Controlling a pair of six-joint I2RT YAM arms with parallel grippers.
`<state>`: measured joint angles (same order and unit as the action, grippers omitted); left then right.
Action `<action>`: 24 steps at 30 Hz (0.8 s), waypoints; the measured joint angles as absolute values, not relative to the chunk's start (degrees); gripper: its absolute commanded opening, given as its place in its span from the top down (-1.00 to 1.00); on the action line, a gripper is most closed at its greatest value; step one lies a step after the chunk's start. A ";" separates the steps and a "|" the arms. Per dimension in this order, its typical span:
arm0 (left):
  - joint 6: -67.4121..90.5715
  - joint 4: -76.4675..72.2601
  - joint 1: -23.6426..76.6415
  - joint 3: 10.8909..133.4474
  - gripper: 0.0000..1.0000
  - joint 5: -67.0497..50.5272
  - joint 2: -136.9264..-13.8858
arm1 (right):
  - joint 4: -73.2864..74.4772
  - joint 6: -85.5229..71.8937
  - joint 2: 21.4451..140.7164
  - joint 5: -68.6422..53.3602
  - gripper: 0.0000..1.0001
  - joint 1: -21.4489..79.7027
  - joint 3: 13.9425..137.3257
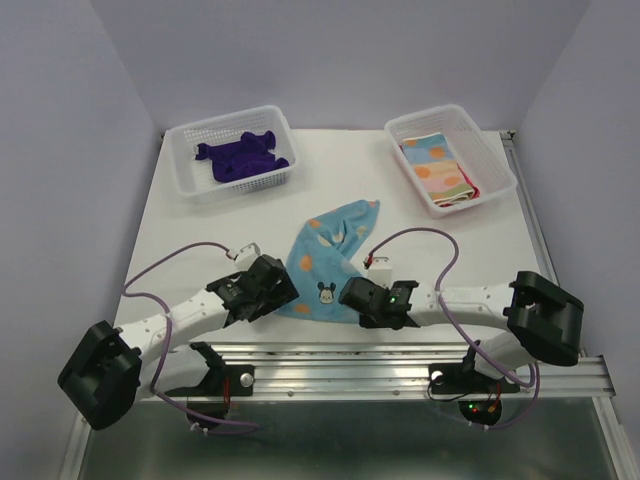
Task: Fold and stack the towels
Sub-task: Flatten out the crumpled towel
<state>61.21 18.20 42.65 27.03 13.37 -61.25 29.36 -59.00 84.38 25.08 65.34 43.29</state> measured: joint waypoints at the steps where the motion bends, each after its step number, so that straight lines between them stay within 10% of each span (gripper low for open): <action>1: 60.49 17.74 42.63 27.03 -0.98 12.38 -61.32 | 29.17 -58.96 84.38 25.17 0.72 65.19 43.24; 24: 56.99 16.51 44.58 30.83 0.16 8.01 -69.91 | 19.86 -55.02 82.89 19.51 0.75 57.45 39.97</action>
